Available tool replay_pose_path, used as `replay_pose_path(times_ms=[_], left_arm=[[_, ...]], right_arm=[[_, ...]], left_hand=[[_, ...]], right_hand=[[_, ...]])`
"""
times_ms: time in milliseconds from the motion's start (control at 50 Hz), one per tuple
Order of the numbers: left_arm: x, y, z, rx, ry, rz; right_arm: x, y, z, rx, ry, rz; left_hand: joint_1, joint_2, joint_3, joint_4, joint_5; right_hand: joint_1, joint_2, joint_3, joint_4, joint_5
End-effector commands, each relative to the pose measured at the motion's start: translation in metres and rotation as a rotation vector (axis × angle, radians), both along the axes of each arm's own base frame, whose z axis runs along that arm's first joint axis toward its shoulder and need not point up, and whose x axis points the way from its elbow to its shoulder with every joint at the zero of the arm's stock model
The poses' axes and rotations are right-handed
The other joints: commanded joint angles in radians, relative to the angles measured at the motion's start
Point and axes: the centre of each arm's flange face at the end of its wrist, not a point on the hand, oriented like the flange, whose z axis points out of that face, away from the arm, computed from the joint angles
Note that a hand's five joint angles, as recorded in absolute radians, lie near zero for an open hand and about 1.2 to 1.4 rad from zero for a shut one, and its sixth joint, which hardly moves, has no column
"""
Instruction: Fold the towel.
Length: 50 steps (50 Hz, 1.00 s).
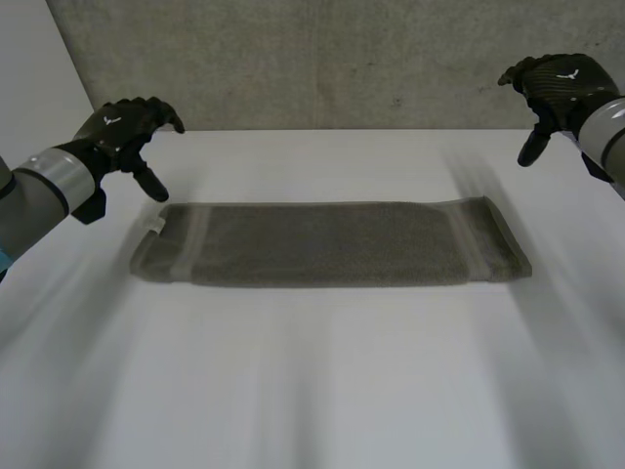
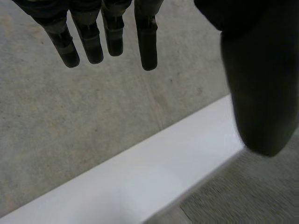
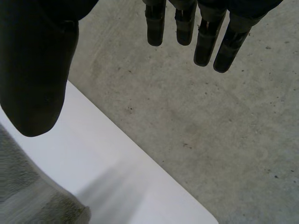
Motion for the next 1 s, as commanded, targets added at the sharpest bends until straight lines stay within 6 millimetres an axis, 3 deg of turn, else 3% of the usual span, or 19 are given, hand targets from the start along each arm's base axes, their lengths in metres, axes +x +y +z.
replay_pose_path(times_ms=[20, 120, 240, 440, 680, 1000], left_arm=[[0.001, 0.042, -0.023, 0.017, -0.158, -0.024], [0.0, 0.058, -0.033, -0.06, -0.289, -0.028], [-0.003, 0.058, -0.048, -0.132, -0.414, 0.027], [-0.002, 0.051, -0.073, -0.073, -0.452, 0.068], [-0.007, 0.057, -0.074, -0.066, -0.443, 0.053], [-0.009, 0.06, -0.075, -0.06, -0.442, 0.046]], right_arm=[[-0.012, 0.031, -0.032, 0.143, 0.025, -0.008], [-0.017, 0.044, -0.063, 0.174, 0.065, -0.007], [-0.017, 0.057, -0.086, 0.128, 0.145, 0.007], [-0.015, 0.047, -0.124, 0.148, 0.179, 0.02], [-0.016, 0.035, -0.152, 0.194, 0.181, 0.02], [-0.016, 0.027, -0.171, 0.228, 0.184, 0.021]], left_hand=[[-0.033, -0.029, -0.02, -0.027, -0.01], [-0.033, -0.029, -0.02, -0.027, -0.01], [-0.006, -0.003, 0.006, 0.0, 0.016], [0.017, 0.021, 0.03, 0.023, 0.04], [0.017, 0.021, 0.03, 0.023, 0.04], [0.014, 0.018, 0.027, 0.02, 0.037]], right_hand=[[-0.063, -0.071, -0.066, -0.077, -0.062], [-0.062, -0.071, -0.065, -0.076, -0.061], [0.047, 0.039, 0.044, 0.033, 0.048], [0.167, 0.159, 0.165, 0.153, 0.168], [0.343, 0.335, 0.341, 0.329, 0.344], [0.549, 0.541, 0.546, 0.535, 0.55]])
